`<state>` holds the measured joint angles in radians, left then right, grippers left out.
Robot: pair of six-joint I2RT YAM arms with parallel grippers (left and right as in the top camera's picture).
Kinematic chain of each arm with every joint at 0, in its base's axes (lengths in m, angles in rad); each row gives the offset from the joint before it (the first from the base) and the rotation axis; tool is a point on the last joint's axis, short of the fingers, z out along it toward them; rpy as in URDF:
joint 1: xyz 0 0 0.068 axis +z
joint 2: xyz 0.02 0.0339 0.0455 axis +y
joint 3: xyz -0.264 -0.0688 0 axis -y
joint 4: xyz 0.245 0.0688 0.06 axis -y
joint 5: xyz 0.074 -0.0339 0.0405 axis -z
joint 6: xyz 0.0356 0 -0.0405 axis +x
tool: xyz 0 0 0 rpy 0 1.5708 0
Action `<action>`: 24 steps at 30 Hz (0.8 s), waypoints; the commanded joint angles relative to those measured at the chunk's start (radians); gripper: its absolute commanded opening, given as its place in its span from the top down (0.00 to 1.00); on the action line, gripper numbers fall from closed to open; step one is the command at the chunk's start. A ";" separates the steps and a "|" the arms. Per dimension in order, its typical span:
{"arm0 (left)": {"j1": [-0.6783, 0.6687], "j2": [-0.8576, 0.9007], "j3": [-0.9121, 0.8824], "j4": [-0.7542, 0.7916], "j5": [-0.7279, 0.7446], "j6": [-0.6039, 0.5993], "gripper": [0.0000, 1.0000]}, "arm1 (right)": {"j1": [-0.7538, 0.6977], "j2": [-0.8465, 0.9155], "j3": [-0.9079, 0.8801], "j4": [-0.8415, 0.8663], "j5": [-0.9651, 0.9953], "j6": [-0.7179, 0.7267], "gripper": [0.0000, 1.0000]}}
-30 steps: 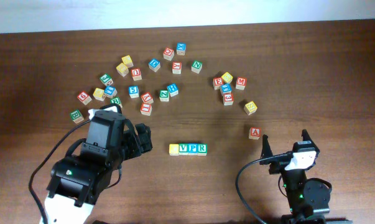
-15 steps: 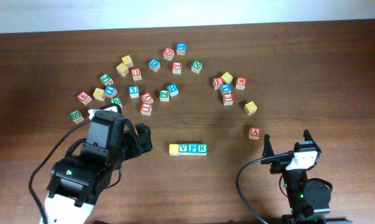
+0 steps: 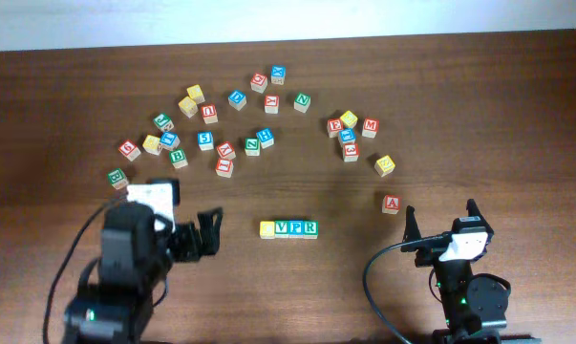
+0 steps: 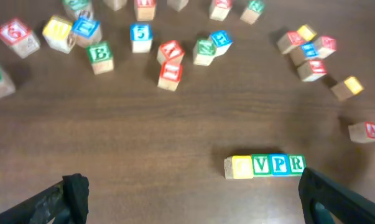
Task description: Spell out CVPR
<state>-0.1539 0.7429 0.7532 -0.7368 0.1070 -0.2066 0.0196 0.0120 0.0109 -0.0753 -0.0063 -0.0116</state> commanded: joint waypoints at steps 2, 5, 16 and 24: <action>0.015 -0.229 -0.146 0.107 0.062 0.156 0.01 | -0.009 -0.008 -0.005 -0.007 0.011 -0.006 0.02; 0.015 -0.372 -0.248 0.204 0.061 0.156 0.01 | -0.009 -0.008 -0.005 -0.007 0.011 -0.006 0.02; 0.077 -0.660 -0.509 0.391 0.055 0.155 0.01 | -0.009 -0.008 -0.005 -0.007 0.011 -0.006 0.02; 0.107 -0.738 -0.674 0.748 0.054 0.155 0.01 | -0.009 -0.008 -0.005 -0.007 0.011 -0.006 0.02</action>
<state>-0.0658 0.0154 0.1139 -0.0505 0.1547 -0.0673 0.0196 0.0120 0.0109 -0.0750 -0.0032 -0.0120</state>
